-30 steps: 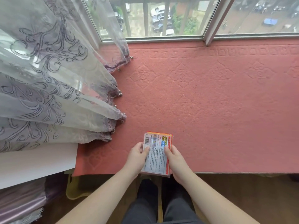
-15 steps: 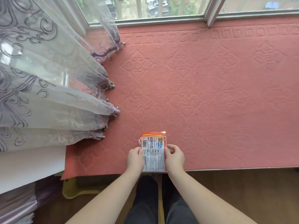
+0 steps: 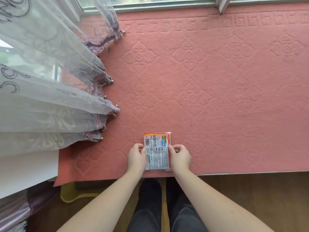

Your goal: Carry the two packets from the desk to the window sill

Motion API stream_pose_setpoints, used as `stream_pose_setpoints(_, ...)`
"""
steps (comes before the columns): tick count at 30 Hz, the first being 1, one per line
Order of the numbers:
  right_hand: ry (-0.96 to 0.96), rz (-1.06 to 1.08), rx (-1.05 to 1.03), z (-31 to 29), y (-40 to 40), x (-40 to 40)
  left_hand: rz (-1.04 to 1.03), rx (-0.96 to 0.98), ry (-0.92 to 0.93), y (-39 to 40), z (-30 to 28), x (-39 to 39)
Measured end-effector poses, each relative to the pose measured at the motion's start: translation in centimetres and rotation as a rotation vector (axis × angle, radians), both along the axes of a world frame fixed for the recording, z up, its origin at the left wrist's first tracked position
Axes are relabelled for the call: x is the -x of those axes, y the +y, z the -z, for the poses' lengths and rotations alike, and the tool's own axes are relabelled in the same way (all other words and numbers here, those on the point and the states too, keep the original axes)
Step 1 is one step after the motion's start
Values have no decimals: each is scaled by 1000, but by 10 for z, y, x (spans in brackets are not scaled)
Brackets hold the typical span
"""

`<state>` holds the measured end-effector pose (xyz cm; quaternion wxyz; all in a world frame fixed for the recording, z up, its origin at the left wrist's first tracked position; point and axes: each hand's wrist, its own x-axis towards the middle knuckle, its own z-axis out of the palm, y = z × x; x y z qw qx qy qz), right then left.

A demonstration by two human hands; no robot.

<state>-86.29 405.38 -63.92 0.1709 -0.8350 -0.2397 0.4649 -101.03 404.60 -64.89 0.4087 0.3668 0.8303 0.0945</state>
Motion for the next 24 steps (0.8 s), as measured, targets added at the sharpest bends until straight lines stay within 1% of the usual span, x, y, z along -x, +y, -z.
stream_pose_setpoints(7,-91,-73,31,9,0,3,60,-9,28,2,2,6)
stream_pose_setpoints(16,-108,-85,46,14,1,0,101,-34,37,0,3,8)
stream_pose_setpoints(21,-97,-67,29,2,4,-3,99,-10,29,0,-3,9)
stream_pose_setpoints(24,-93,-112,-22,-11,-1,-8,121,-27,59,0,-15,12)
